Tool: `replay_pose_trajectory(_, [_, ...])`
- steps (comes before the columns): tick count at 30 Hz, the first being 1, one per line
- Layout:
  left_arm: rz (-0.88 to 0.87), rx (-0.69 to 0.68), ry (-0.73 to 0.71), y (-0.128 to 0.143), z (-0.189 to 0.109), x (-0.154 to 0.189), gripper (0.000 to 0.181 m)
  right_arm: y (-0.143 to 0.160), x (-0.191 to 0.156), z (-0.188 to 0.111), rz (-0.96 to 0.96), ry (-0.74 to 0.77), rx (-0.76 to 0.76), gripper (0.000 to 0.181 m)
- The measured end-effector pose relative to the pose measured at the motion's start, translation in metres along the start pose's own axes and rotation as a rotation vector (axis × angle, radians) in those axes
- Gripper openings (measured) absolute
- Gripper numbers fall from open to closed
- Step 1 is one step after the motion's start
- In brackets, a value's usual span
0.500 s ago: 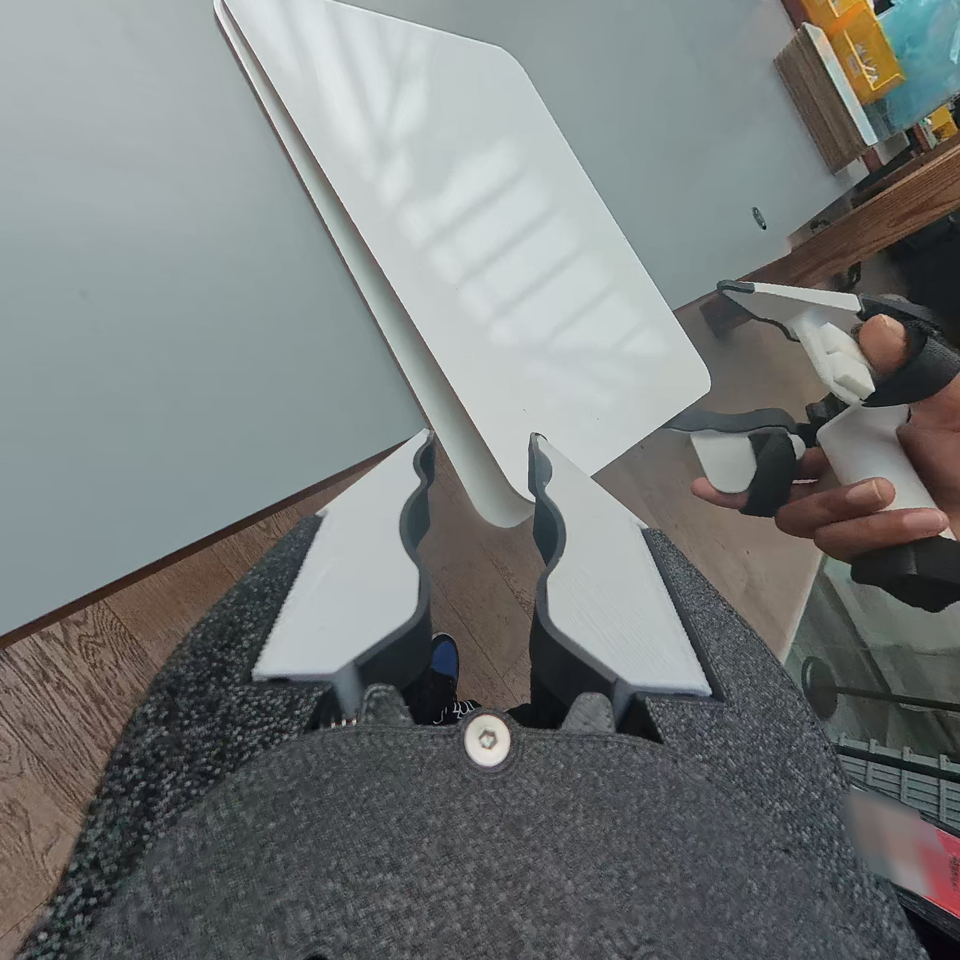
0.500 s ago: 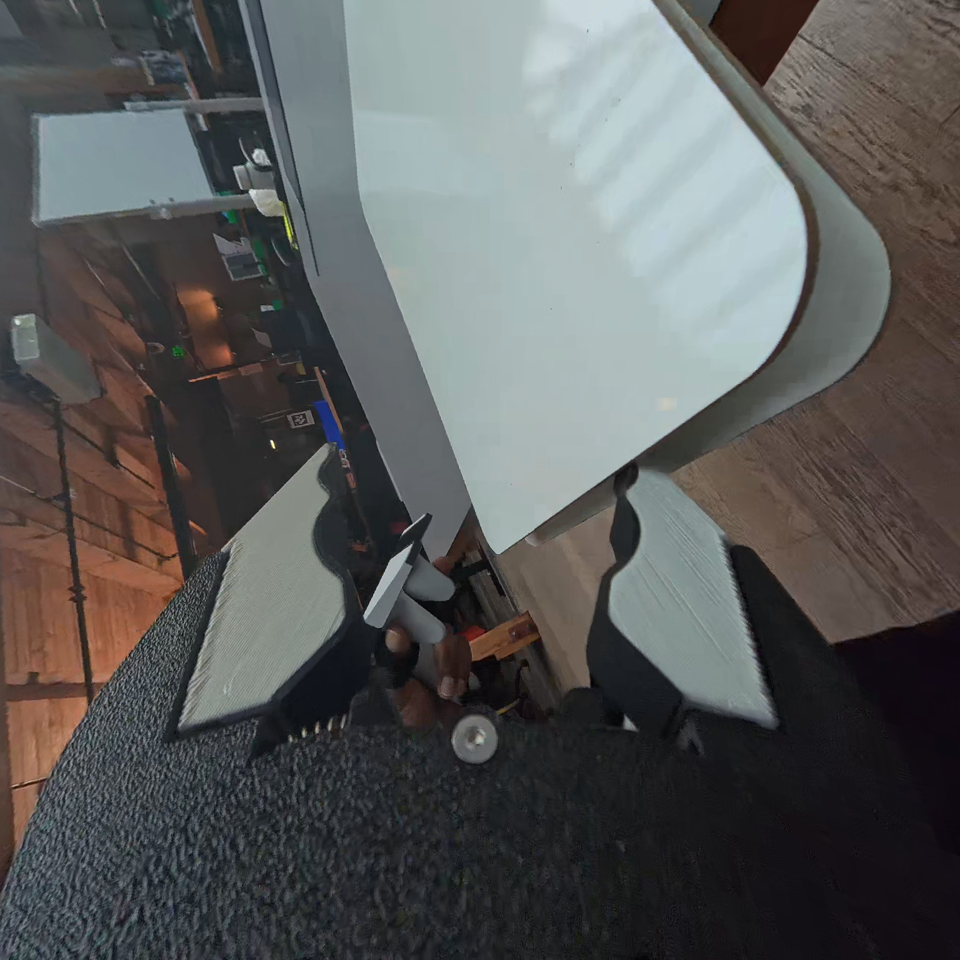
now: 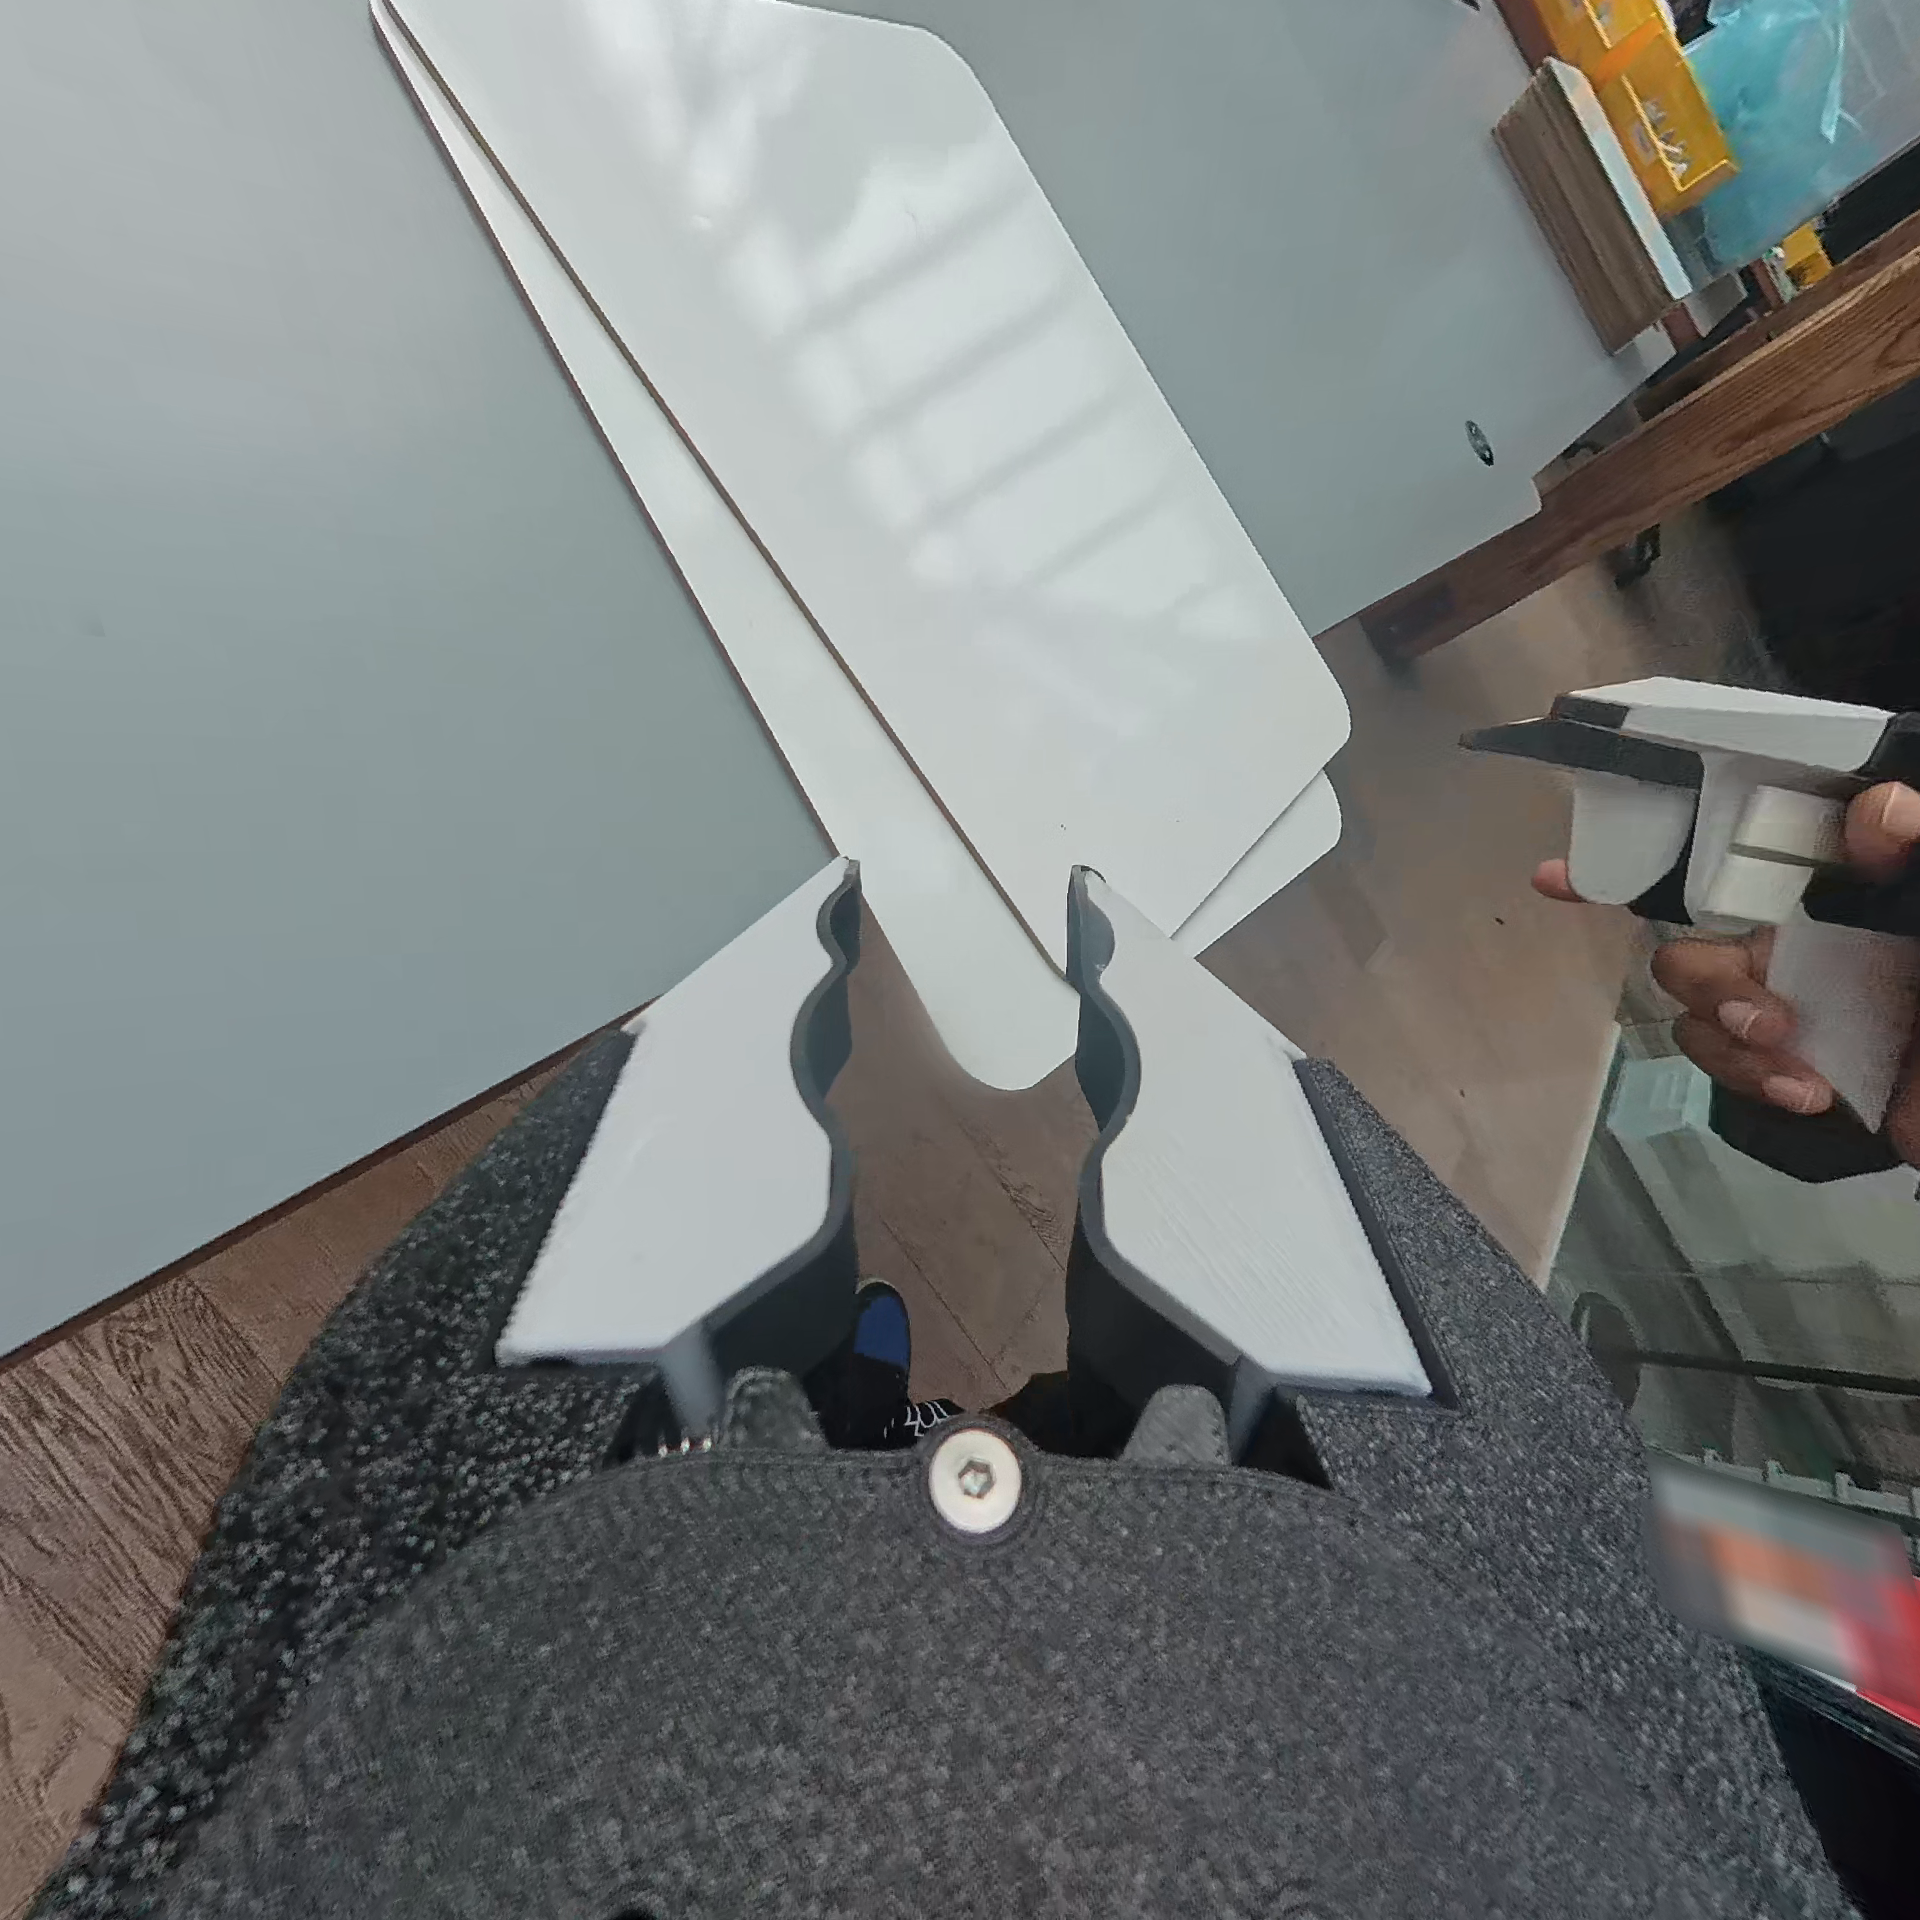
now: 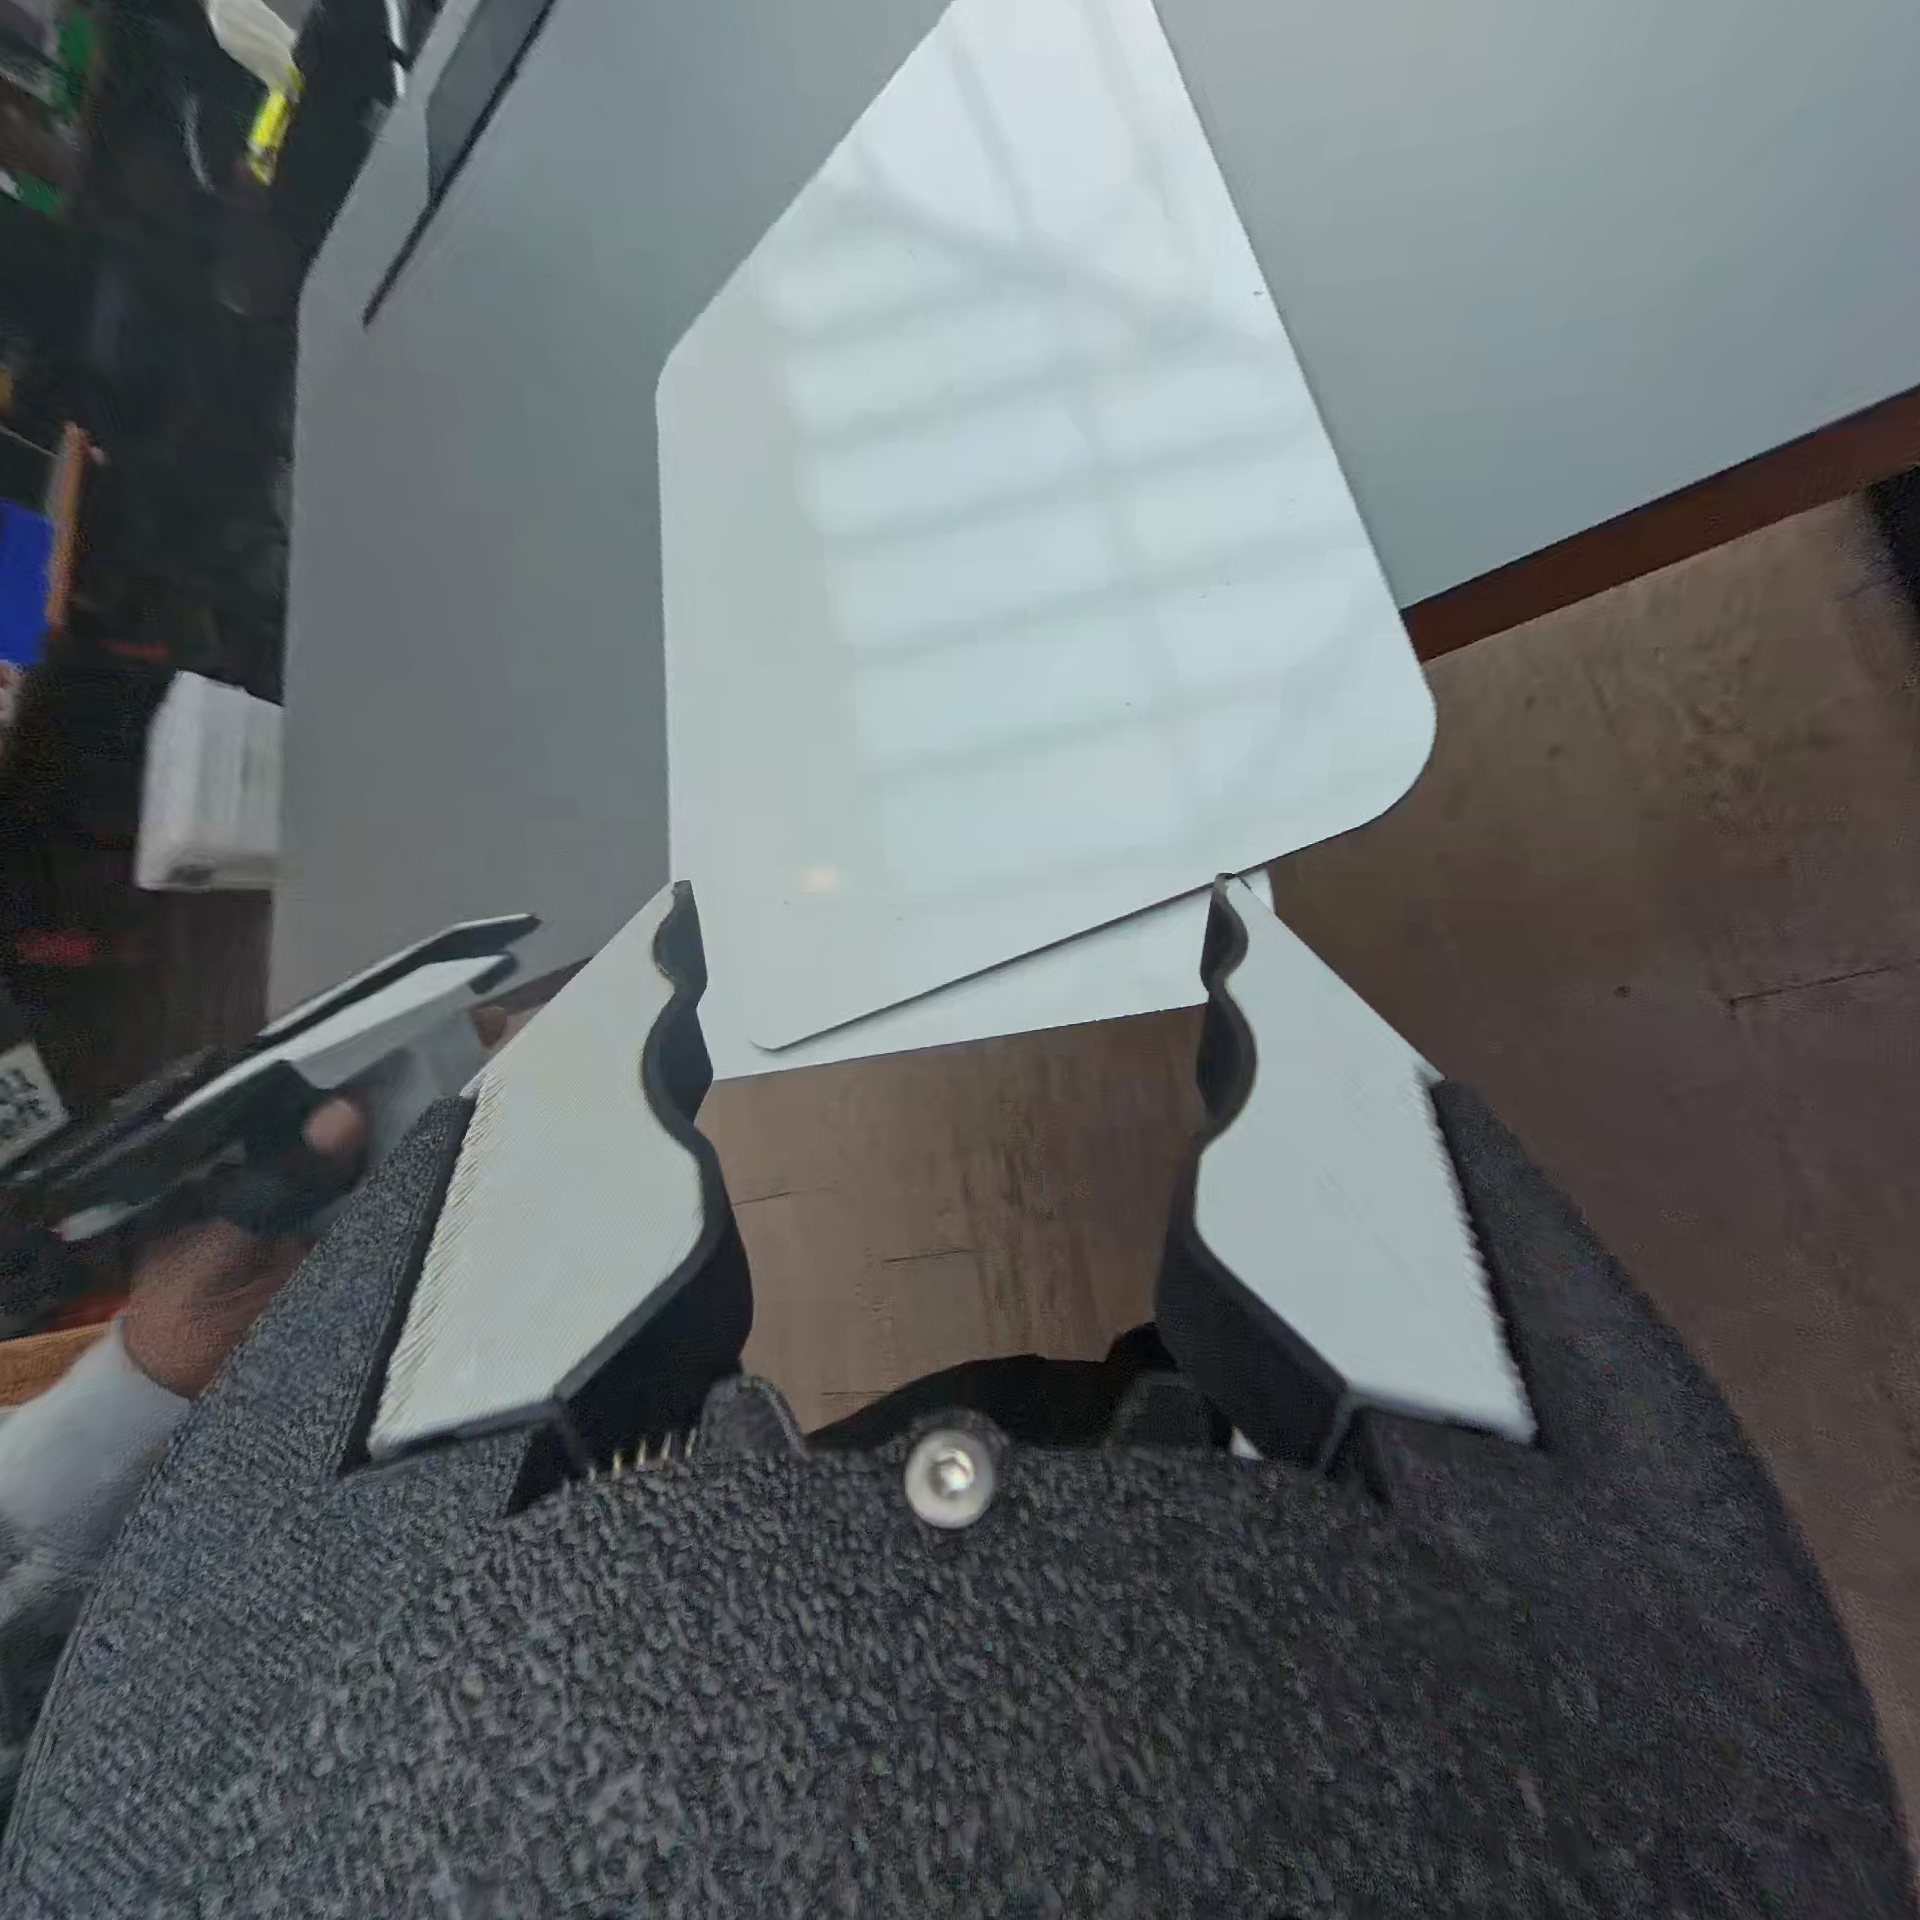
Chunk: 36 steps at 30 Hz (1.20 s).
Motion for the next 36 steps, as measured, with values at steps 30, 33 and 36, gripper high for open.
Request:
replay_pose_trajectory(30, [-0.094,-0.242,-0.189,0.050,0.032,0.040,0.108,-0.032,0.092,0.024,-0.375,-0.108,-0.324,0.105])
replay_pose_trajectory(33, [-0.071,-0.312,-0.128,0.045,0.054,0.041,0.111,-0.033,0.077,0.040,-0.557,-0.105,-0.490,0.115])
replay_pose_trajectory(36, [-0.033,-0.359,-0.090,0.038,0.068,0.050,0.111,-0.022,0.063,0.048,-0.726,-0.088,-0.593,0.119])
Point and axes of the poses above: each gripper's, where its closed fingertips meet, z out along the fingers, y out of its underside, x = y × z across the jaws, the point moved 8 cm from there along -z, back along the fingers, and after that the axes turned 14 degrees about z, right-handed, at the moved point
